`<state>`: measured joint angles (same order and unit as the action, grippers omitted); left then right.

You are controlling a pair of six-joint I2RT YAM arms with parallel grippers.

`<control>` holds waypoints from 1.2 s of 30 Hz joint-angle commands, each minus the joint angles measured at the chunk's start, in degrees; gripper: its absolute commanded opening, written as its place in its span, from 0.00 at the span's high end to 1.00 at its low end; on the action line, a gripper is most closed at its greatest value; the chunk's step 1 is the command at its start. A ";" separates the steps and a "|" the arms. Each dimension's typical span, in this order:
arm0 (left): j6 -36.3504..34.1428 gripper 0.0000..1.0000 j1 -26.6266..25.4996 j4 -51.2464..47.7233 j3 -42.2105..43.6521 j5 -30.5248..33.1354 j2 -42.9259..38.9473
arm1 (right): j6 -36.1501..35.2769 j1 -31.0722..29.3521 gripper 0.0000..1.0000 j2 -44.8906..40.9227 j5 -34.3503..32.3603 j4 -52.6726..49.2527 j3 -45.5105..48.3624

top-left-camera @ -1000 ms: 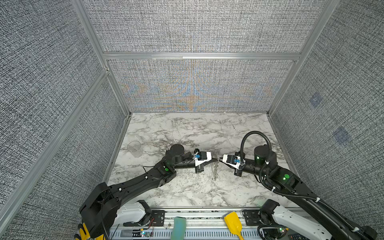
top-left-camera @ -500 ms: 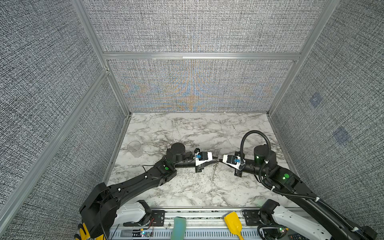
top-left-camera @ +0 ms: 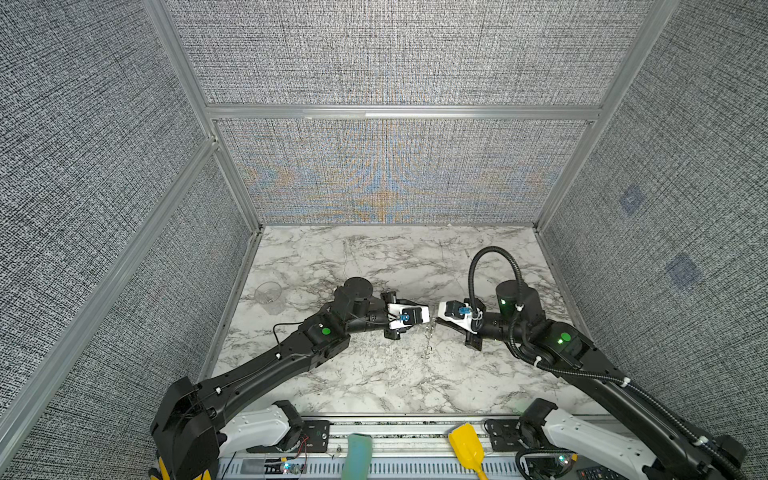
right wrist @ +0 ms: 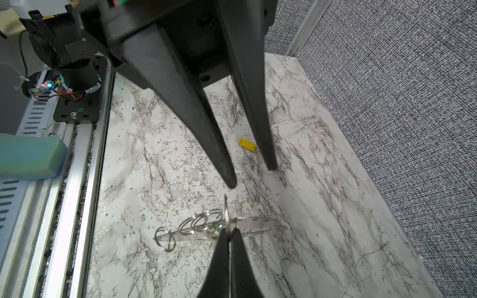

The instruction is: Remove the keys from the keyring

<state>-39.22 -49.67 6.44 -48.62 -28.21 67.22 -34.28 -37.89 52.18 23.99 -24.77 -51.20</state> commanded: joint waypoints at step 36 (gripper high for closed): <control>-1.19 0.74 -2.71 -2.93 -0.81 0.81 0.43 | 1.46 0.07 1.00 3.55 -0.44 -3.95 -3.03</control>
<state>-41.56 -52.16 3.42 -48.97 -26.06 67.40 -32.91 -37.85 55.92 23.33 -29.71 -54.33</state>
